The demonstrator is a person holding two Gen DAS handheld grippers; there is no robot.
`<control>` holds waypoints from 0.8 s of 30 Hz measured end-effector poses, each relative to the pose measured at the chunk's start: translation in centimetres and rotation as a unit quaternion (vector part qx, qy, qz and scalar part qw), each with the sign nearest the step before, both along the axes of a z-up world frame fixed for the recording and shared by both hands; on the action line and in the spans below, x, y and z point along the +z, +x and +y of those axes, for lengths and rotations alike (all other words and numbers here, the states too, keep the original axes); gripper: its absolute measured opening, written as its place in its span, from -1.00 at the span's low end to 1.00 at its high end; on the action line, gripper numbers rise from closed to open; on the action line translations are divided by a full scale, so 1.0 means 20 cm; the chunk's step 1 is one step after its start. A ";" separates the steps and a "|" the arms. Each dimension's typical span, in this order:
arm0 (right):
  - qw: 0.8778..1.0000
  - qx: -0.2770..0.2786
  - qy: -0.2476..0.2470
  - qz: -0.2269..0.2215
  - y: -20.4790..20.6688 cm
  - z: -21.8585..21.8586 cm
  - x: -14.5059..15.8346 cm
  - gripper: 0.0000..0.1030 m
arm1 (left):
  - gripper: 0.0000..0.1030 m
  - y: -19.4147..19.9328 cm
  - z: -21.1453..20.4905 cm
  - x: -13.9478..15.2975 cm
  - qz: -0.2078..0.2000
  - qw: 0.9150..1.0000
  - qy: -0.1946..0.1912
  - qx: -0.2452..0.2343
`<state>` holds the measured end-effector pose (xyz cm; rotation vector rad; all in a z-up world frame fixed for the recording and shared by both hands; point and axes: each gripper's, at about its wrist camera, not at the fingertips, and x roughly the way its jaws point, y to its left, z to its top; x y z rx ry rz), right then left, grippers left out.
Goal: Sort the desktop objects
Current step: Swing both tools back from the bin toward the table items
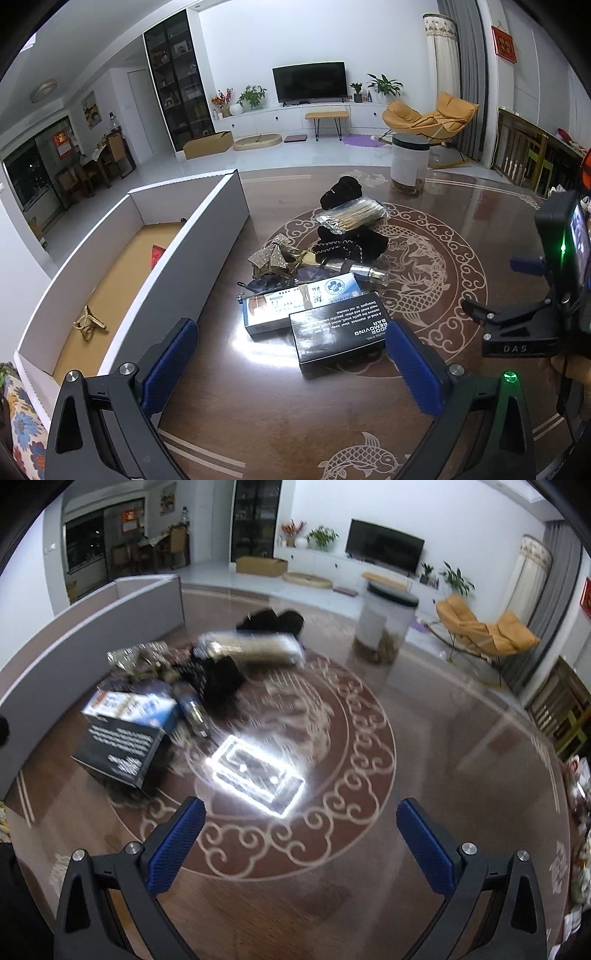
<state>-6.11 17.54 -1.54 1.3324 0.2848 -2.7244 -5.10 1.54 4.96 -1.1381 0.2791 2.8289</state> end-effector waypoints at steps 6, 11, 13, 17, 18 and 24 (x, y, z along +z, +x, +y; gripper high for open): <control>1.000 -0.012 -0.002 -0.019 -0.02 0.03 -0.09 1.00 | 1.00 -0.02 -0.03 -0.03 -0.005 1.000 0.003 0.004; 1.000 -0.011 -0.002 -0.025 -0.05 0.01 -0.12 1.00 | 1.00 -0.03 -0.05 -0.05 -0.009 1.000 0.006 0.007; 1.000 -0.010 -0.003 -0.027 -0.05 0.00 -0.13 1.00 | 1.00 -0.04 -0.06 -0.06 -0.011 1.000 0.006 0.008; 1.000 -0.007 -0.007 -0.029 -0.08 -0.03 -0.14 1.00 | 1.00 -0.03 -0.09 -0.08 -0.017 1.000 0.009 0.009; 1.000 -0.006 -0.010 -0.029 -0.08 -0.04 -0.14 1.00 | 1.00 -0.03 -0.10 -0.10 -0.020 1.000 0.009 0.010; 0.999 -0.027 -0.025 -0.031 -0.20 -0.06 -0.21 1.00 | 1.00 0.06 -0.23 -0.23 -0.054 0.998 0.022 0.018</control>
